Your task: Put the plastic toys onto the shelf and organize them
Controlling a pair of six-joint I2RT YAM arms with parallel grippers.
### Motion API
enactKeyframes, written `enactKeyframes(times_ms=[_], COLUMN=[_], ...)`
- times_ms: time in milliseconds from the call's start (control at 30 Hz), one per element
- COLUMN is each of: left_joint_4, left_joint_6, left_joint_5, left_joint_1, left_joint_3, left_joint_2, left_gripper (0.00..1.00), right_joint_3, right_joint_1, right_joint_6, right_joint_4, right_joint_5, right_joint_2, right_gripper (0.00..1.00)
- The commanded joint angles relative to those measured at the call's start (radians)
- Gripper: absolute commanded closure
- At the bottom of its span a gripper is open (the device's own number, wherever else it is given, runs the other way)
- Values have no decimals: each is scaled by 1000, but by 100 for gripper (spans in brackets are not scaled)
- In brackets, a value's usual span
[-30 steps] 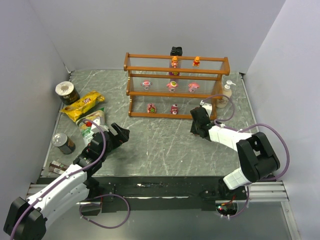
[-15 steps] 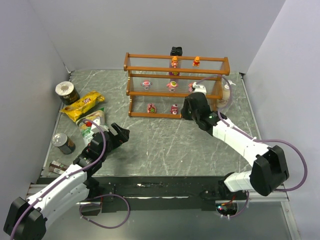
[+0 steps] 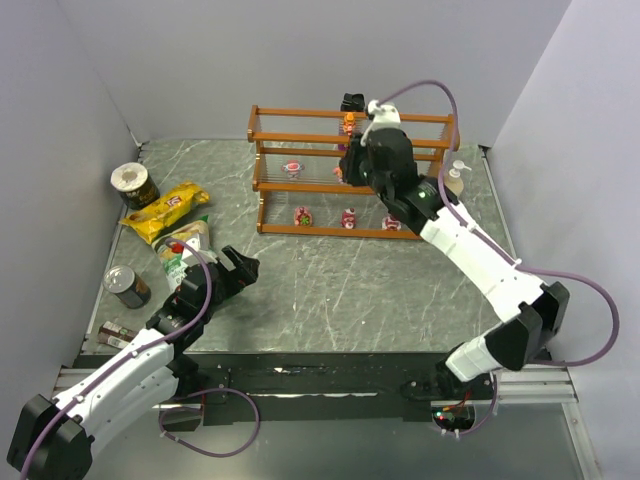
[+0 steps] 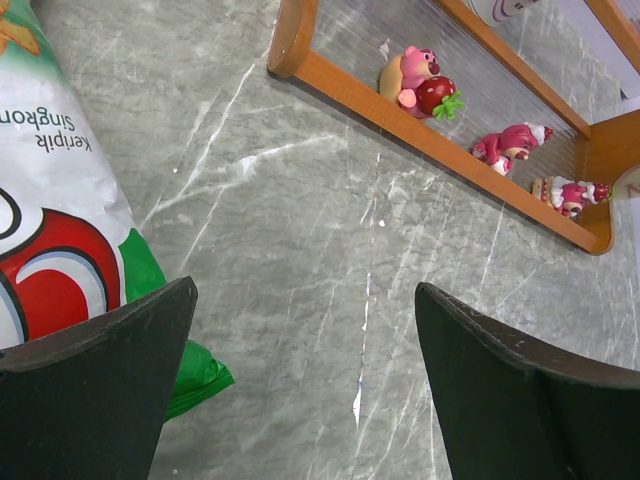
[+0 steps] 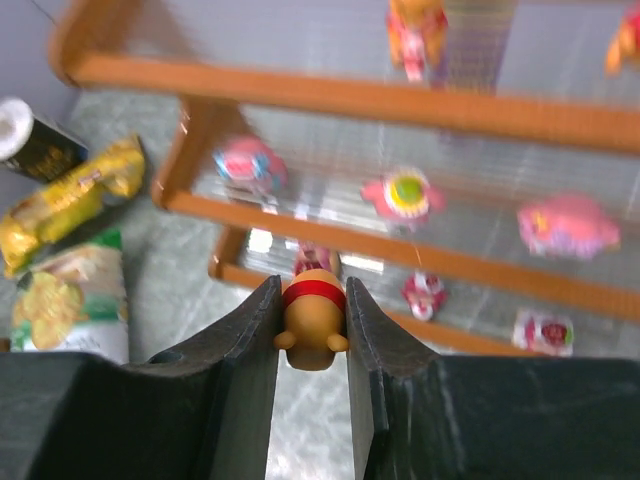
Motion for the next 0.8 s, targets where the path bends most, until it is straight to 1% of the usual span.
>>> enactKeyframes(times_ms=[0, 267, 433, 467, 567, 767], left_joint_4=[22, 24, 25, 25, 25, 22], left_joint_6=[14, 16, 16, 16, 16, 16], left_joint_5=[10, 17, 18, 18, 18, 14], left_joint_1=[2, 2, 2, 2, 2, 2], left_joint_3=[36, 40, 37, 37, 37, 37], left_joint_2=[-12, -3, -6, -6, -7, -9], left_gripper=[4, 4, 4, 4, 4, 4], right_joint_3=[169, 500, 619, 665, 720, 733], right_joint_1=[11, 11, 12, 11, 12, 11], right_joint_6=[-66, -130, -159, -159, -167, -181], right_joint_4=[-37, -108, -117, -140, -160, -146], right_joint_5=[29, 30, 43, 46, 44, 52], right_joint_2=[80, 313, 407, 438, 481, 512], right_gripper=[100, 100, 100, 100, 100, 98])
